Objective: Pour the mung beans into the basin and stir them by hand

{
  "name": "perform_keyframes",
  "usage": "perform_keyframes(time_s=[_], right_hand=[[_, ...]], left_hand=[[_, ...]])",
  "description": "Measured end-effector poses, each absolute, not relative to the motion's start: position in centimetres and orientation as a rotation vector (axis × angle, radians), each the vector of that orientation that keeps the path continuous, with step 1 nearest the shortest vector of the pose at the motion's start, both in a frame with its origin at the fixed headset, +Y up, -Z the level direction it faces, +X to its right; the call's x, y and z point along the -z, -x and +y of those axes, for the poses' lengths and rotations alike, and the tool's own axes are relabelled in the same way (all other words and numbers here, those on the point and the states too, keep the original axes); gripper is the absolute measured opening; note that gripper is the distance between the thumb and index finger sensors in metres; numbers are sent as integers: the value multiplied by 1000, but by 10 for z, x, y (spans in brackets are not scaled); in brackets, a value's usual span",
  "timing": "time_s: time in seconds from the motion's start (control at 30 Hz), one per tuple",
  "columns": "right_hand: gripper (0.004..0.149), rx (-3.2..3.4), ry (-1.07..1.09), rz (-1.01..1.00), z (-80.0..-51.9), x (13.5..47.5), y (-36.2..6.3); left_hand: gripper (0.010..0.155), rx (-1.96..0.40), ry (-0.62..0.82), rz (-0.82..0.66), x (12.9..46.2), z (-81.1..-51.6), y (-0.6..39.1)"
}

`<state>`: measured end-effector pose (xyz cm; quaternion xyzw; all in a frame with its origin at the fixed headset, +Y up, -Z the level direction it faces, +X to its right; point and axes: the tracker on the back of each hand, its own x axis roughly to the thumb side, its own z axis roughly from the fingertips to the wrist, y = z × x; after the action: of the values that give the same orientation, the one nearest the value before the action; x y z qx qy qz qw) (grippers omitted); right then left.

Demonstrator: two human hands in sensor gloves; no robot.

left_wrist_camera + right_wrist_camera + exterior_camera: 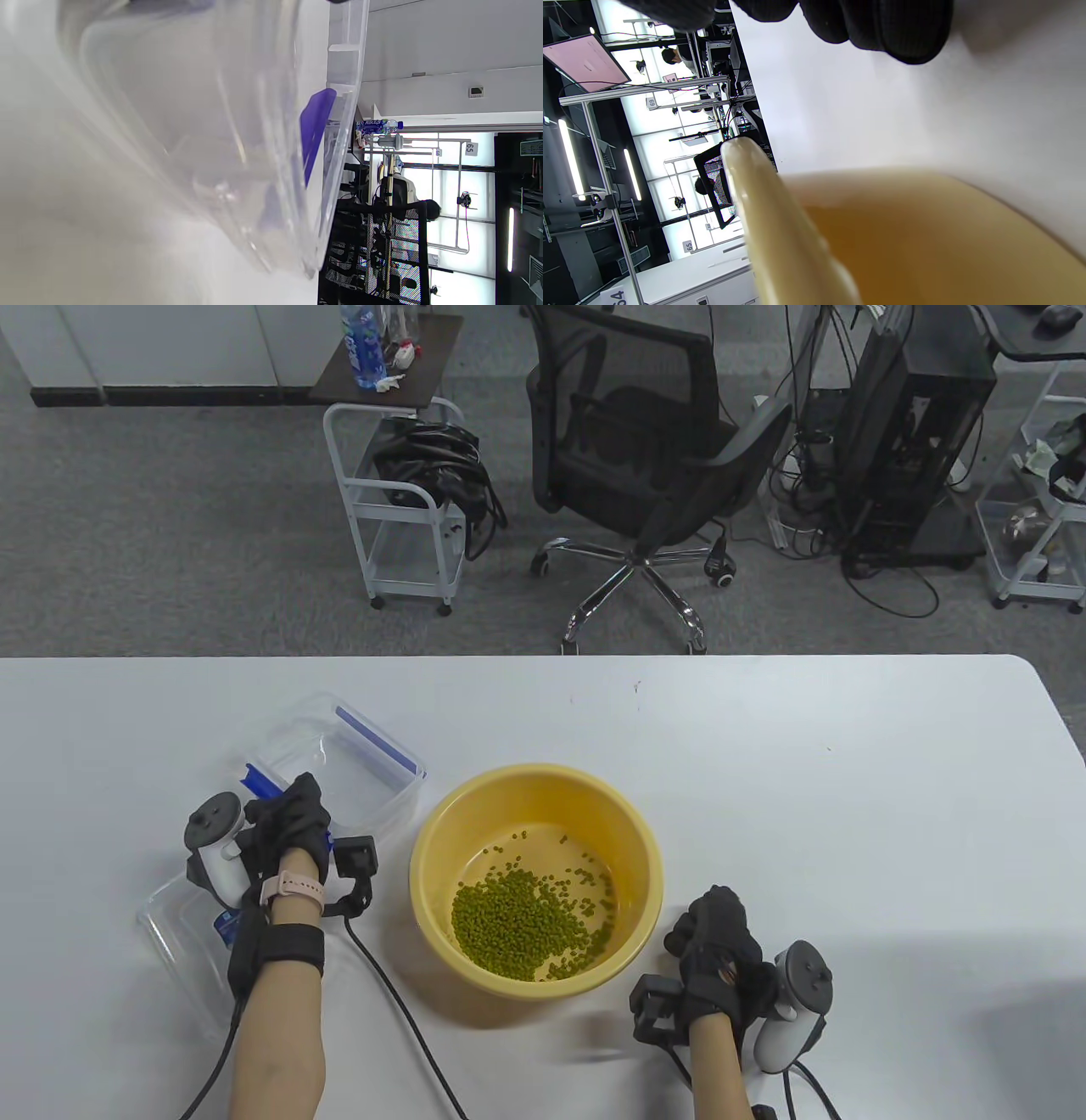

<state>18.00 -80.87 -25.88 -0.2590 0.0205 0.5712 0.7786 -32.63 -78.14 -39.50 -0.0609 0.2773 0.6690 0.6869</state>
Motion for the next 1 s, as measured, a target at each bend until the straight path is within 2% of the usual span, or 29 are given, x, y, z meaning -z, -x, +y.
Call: perform_keyframes(time_s=[0.1, 0.2, 0.27, 0.37, 0.47, 0.5, 0.63, 0.8, 1.0], right_hand=[[59, -1236, 563, 45, -809, 259, -180], [59, -1230, 553, 48, -809, 259, -180], [59, -1231, 551, 53, -809, 259, -180], [59, -1236, 547, 59, -809, 260, -179], [59, -1246, 543, 66, -809, 260, -178], [59, -1248, 539, 71, -809, 260, -177], [59, -1258, 516, 67, -806, 260, -174], [59, -1282, 477, 81, -800, 261, -168], [58, -1268, 439, 81, -795, 262, -164]], left_hand=[[78, -1473, 129, 617, 395, -775, 322], [81, -1264, 143, 564, 394, -759, 320], [81, -1276, 99, 513, 390, -747, 316], [79, -1378, 0, 360, 379, -723, 304], [80, -1496, 61, 173, 359, -707, 285], [80, -1522, 121, 117, 348, -705, 276], [80, -1517, 286, -17, 311, -716, 253], [83, -1478, 366, 94, 284, -750, 237], [81, -1479, 429, 78, 280, -769, 215]])
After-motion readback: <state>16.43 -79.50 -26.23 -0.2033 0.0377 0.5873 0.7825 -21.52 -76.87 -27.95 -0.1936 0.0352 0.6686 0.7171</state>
